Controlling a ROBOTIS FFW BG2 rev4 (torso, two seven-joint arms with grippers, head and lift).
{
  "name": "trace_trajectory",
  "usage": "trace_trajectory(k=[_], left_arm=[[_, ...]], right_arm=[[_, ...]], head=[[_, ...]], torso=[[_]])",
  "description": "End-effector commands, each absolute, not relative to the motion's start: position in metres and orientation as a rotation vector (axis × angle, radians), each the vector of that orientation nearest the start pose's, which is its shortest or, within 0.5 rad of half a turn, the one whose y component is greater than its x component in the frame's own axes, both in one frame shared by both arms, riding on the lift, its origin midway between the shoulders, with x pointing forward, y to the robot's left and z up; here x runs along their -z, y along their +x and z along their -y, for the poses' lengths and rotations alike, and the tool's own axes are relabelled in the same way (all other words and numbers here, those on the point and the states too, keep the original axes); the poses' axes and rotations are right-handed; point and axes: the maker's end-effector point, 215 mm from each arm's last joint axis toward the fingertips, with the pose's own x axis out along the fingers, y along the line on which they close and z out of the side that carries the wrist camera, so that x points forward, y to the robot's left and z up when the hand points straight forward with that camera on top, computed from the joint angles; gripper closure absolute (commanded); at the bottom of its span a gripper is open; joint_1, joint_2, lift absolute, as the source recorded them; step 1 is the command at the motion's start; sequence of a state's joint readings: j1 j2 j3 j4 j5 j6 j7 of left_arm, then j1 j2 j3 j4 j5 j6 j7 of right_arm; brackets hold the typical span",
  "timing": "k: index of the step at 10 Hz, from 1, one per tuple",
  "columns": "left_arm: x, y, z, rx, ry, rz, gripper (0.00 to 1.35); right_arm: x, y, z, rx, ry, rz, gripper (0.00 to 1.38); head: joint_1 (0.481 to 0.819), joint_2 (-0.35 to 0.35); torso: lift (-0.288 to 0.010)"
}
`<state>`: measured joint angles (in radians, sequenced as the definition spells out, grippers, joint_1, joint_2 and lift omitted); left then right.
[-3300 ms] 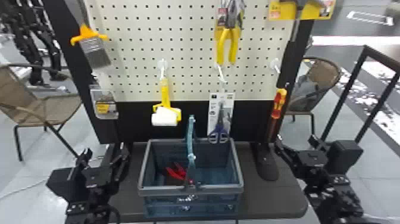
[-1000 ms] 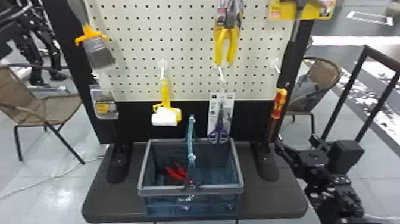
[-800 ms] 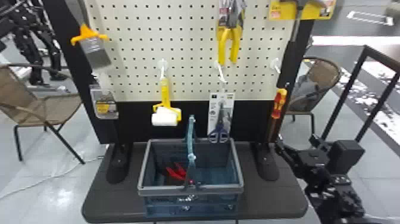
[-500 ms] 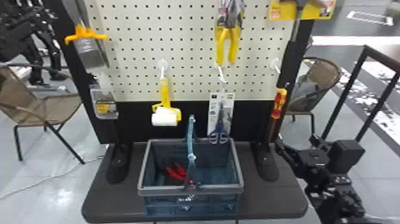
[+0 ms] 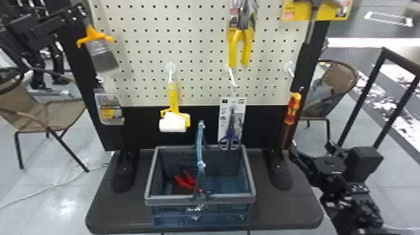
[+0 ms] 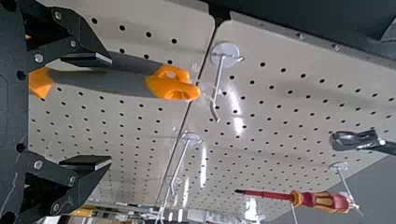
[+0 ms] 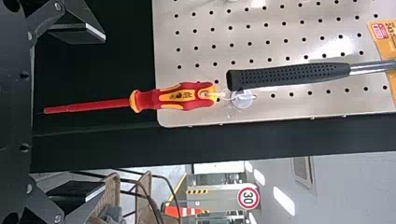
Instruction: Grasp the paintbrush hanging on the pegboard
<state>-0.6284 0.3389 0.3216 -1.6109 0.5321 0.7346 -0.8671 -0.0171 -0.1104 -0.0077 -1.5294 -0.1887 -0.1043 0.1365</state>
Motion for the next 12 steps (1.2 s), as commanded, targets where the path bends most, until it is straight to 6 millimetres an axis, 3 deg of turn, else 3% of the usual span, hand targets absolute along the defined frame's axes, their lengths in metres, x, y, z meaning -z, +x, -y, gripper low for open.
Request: trace_trajectory(k=[1,4,7,8,12], left_arm=[[0.001,0.637,-0.287,0.769,-0.246,0.166,0.52],[0.010,0.643,-0.292,0.764,-0.194,0.092,0.56],[0.022,0.646,-0.293,0.752,-0.202,0.047,0.97],[0.021,0.647,-0.293,0.745,-0.188,0.047,1.23],[0.010,0.646,-0.296,0.743,-0.166,0.066,1.21]], right_arm=[[0.318,0.599,0.245,-0.119,0.072,0.086,0.18],[0.318,0.598,0.246,-0.119,0.070,0.086,0.18],[0.317,0.598,0.247,-0.121,0.070,0.086,0.18],[0.318,0.597,0.247,-0.119,0.074,0.085,0.18],[0.320,0.596,0.247,-0.120,0.077,0.082,0.18]], head=[[0.549,0.000],[0.549,0.000],[0.549,0.000],[0.549,0.000],[0.549,0.000]], torso=[[-0.100],[-0.100],[-0.100],[-0.100],[-0.100]])
